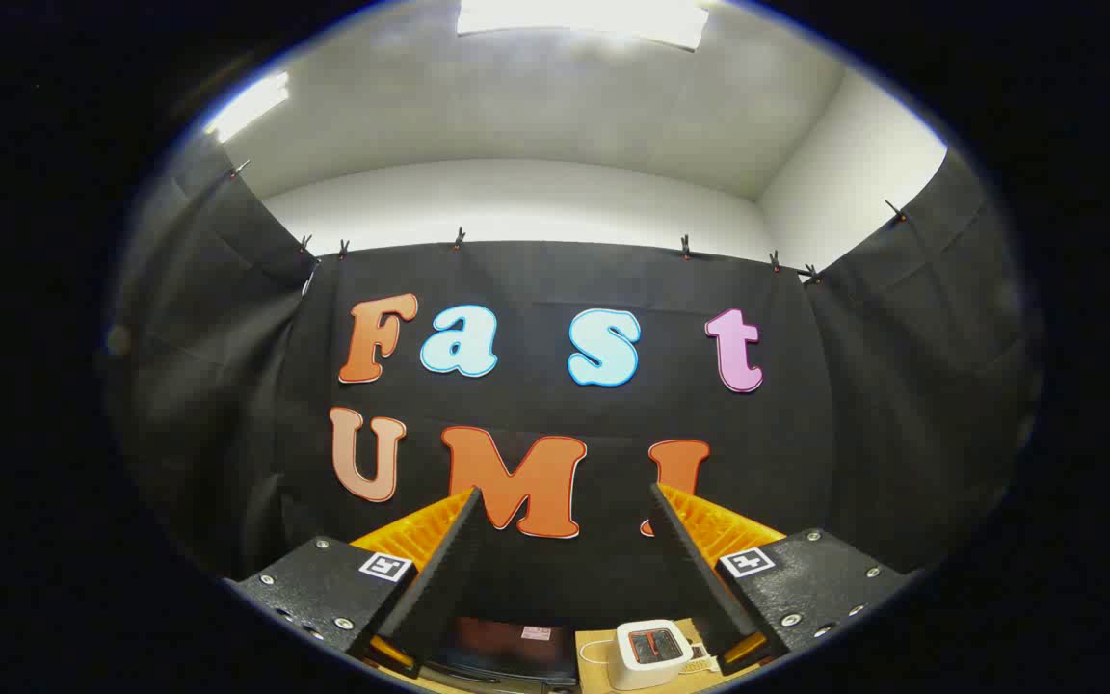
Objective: Open the toaster oven, put the food inside, and close the toaster oven door.
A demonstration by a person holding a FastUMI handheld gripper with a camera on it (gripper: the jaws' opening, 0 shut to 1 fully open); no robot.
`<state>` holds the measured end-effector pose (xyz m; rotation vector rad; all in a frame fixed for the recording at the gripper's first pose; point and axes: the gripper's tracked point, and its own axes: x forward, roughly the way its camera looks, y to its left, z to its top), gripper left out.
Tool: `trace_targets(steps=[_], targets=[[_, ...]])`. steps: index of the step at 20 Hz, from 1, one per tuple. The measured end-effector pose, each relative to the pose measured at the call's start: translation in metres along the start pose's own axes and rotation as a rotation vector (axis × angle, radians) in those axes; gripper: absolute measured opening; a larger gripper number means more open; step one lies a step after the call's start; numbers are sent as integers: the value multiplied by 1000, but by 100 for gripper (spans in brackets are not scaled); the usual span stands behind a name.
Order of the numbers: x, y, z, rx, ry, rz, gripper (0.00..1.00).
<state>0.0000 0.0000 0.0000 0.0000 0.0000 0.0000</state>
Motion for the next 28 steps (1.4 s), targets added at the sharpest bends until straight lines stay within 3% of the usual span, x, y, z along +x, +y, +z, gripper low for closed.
trace_targets(steps=[19, 28], targets=[[6, -17, -27, 34, 88, -27, 100], [7, 26, -102, 14, 236, 51, 100]])
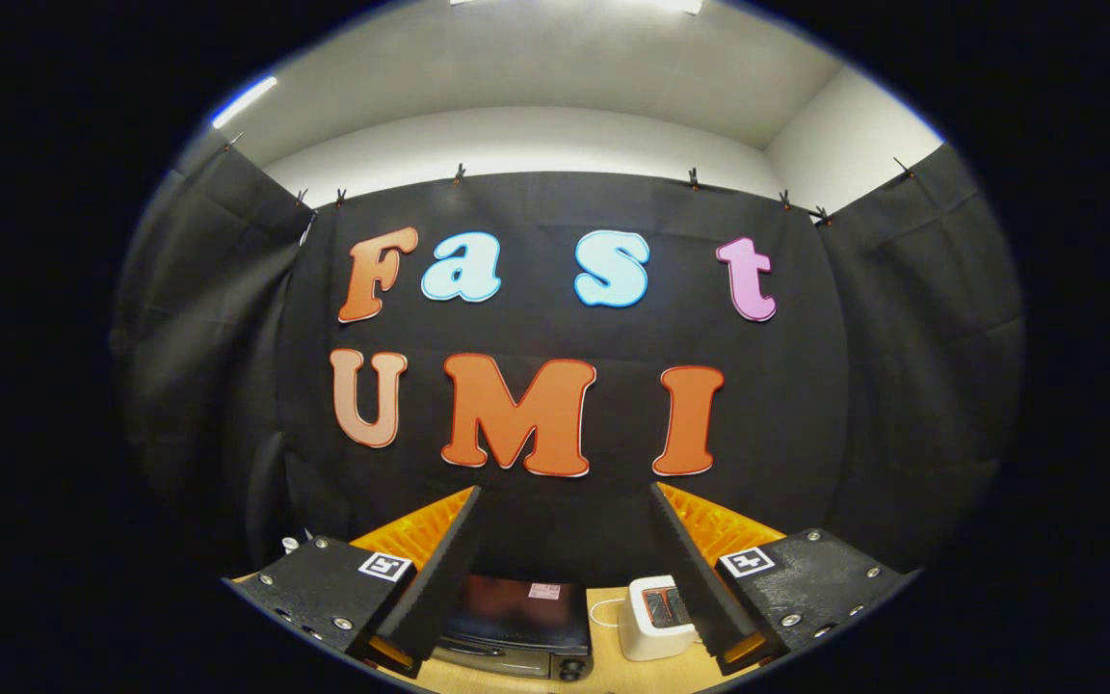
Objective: Open the toaster oven, put the food inside, and close the toaster oven door.
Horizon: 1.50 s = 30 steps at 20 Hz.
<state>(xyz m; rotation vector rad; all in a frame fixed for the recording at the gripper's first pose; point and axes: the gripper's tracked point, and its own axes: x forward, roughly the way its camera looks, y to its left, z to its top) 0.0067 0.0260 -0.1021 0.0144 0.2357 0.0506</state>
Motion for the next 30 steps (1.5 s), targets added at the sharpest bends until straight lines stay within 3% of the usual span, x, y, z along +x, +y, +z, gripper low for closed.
trace_targets(steps=[7, 16, 23, 30], targets=[[14, 55, -103, 34, 237, 94, 100], [23, 108, -227, 102, 543, 135, 100], [37, 114, -292, 197, 658, 23, 99], [39, 112, -305, 91, 607, -82, 95]])
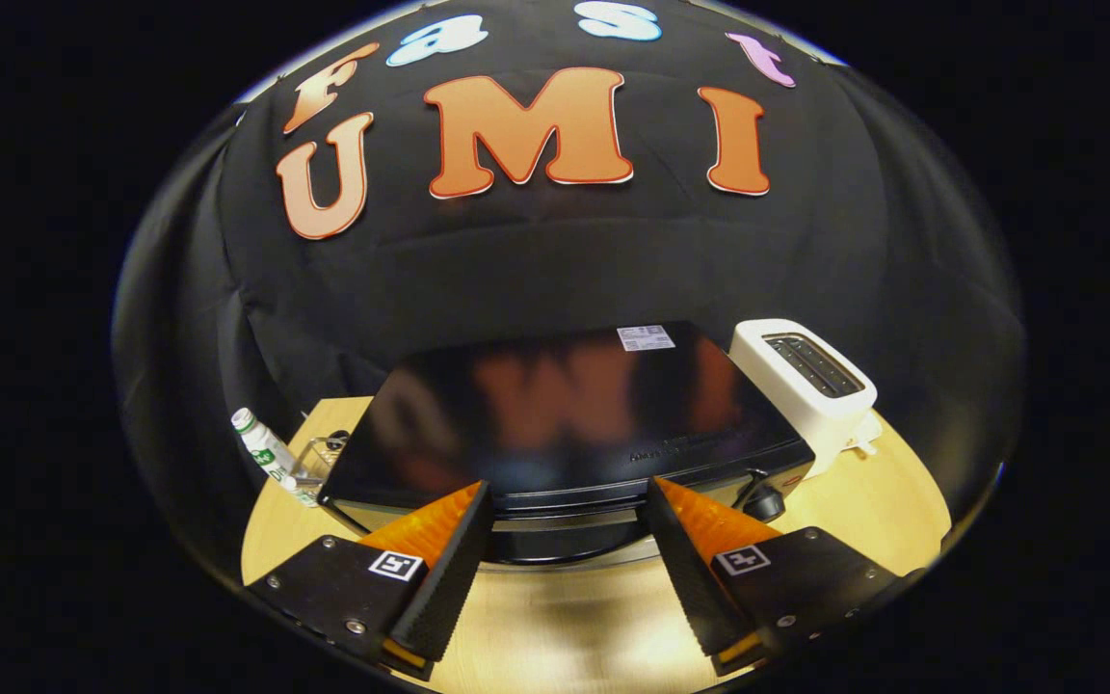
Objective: Open the toaster oven, put the food inside, and close the toaster oven door.
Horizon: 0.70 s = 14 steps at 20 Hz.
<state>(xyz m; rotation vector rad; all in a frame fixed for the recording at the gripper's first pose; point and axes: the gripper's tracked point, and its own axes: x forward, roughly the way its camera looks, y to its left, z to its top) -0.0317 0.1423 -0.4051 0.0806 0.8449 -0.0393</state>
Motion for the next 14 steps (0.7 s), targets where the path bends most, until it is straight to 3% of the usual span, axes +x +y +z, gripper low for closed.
trace_targets(steps=[4, 12, 14], targets=[[-12, 2, -10, -39, -24, 24, 80], [-64, -6, -68, -60, 119, 143, 79], [-73, -12, -91, -115, 173, 157, 78]])
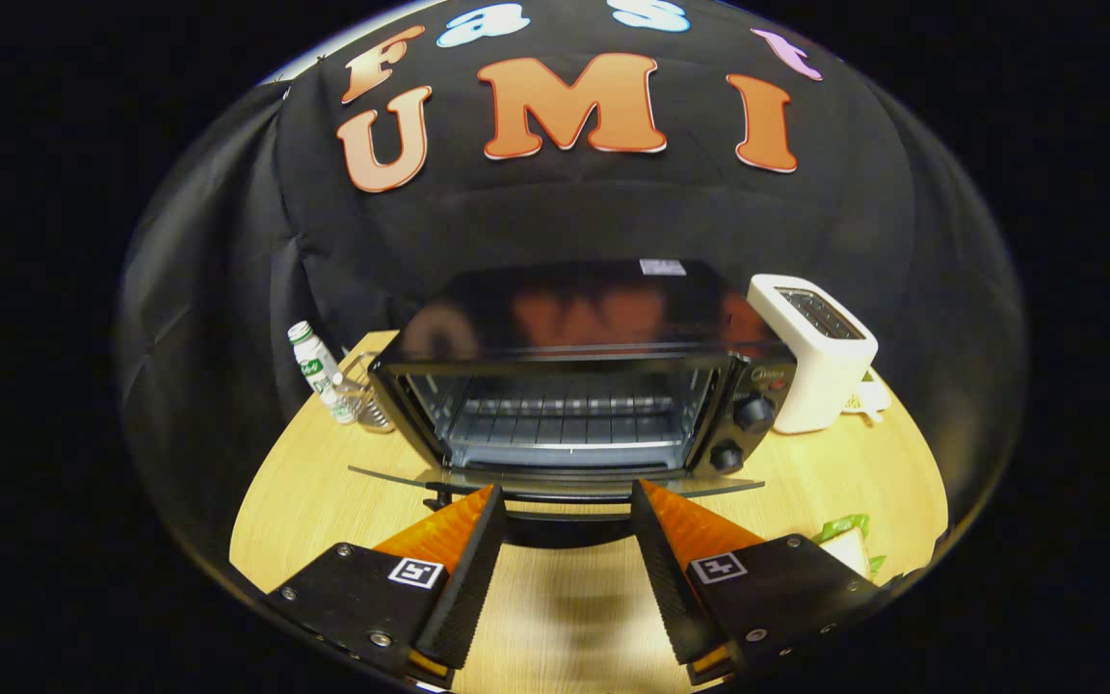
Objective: Open the toaster oven, put the food inside, and close the toaster oven door.
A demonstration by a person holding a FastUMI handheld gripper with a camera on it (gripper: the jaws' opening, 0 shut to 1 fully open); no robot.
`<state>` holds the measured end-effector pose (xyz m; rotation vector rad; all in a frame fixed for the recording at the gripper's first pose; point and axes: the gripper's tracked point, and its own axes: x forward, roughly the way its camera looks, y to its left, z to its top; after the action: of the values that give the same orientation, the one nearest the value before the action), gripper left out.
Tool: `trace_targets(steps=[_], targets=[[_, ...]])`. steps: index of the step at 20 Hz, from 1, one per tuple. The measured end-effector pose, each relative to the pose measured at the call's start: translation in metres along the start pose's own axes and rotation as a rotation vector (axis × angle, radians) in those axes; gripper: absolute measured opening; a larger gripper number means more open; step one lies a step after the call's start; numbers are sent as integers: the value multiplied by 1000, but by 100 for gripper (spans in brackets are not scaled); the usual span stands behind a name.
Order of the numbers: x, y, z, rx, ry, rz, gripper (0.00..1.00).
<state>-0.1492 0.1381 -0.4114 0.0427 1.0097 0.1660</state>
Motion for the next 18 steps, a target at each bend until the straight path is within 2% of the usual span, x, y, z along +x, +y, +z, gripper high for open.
trace_targets(steps=[3, 6, 8, 14, 18], targets=[[-3, -2, -33, -71, 86, 11, 69], [-6, 10, -77, -29, 234, 63, 69], [-3, 8, -91, -13, 311, 69, 69], [11, 9, -124, -20, 401, 52, 67], [11, 16, -127, -11, 406, 100, 69]])
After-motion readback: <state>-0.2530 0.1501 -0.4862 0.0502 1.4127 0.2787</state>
